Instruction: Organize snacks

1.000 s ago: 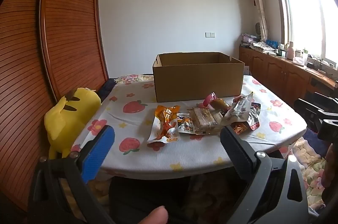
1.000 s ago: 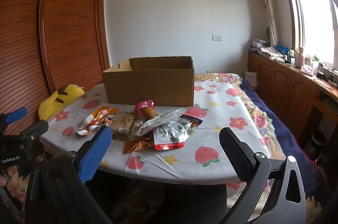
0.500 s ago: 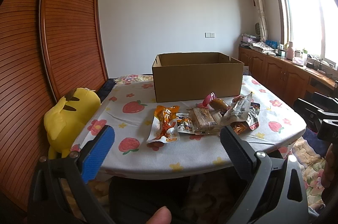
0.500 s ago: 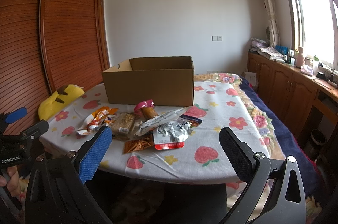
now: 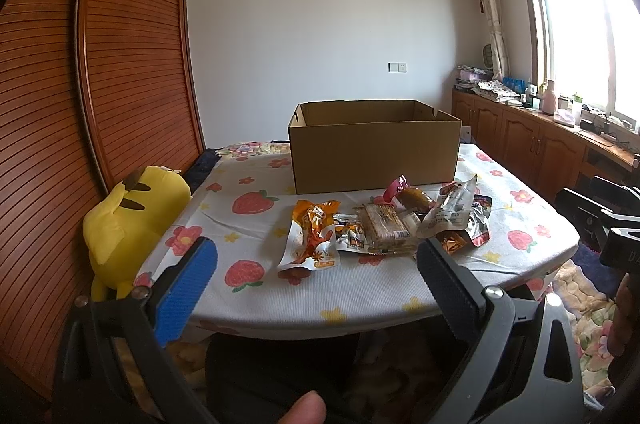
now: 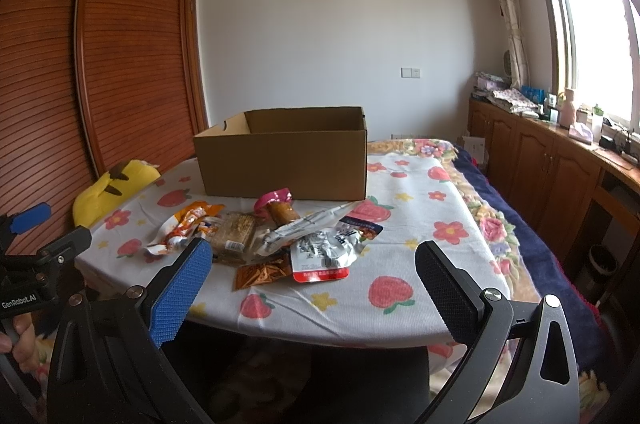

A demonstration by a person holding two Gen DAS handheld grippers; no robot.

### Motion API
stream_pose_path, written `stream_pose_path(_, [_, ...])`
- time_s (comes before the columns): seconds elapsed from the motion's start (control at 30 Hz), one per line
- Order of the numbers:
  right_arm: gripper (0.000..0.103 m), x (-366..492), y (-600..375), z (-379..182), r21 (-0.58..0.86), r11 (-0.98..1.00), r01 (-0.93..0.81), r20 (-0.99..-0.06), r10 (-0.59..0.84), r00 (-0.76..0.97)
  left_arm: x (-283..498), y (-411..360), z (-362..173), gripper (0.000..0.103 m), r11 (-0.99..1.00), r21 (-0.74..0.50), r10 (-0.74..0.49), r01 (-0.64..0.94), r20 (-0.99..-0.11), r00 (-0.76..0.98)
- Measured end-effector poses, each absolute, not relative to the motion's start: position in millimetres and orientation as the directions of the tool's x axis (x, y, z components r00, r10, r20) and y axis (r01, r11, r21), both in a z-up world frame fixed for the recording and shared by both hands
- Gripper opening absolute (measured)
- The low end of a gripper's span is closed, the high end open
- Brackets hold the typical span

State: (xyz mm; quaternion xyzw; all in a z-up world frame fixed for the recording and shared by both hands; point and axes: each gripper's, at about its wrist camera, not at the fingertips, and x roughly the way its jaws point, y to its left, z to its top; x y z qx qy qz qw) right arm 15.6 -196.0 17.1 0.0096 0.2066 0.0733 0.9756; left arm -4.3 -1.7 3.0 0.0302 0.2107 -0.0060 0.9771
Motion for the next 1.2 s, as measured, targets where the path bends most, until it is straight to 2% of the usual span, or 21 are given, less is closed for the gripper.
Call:
stream_pose_path(0.93, [0.103,16.7,-194.5,16.9,0.048,0.989,-0.139,-0.401,0.146,0.905,-5.1,-2.1,4.7,0.101,0.998,0.056,0.000,0.025,-0.410,0.912])
stream_pose_path(1.2, [0.103,18.9,-194.0,10.2,0.051,0.987,-0.152,-0.424,0.159,0.892,11.0,-0.3,1.6,0.101,0.998,0.055,-0.013,0.042,-0.445,0.896])
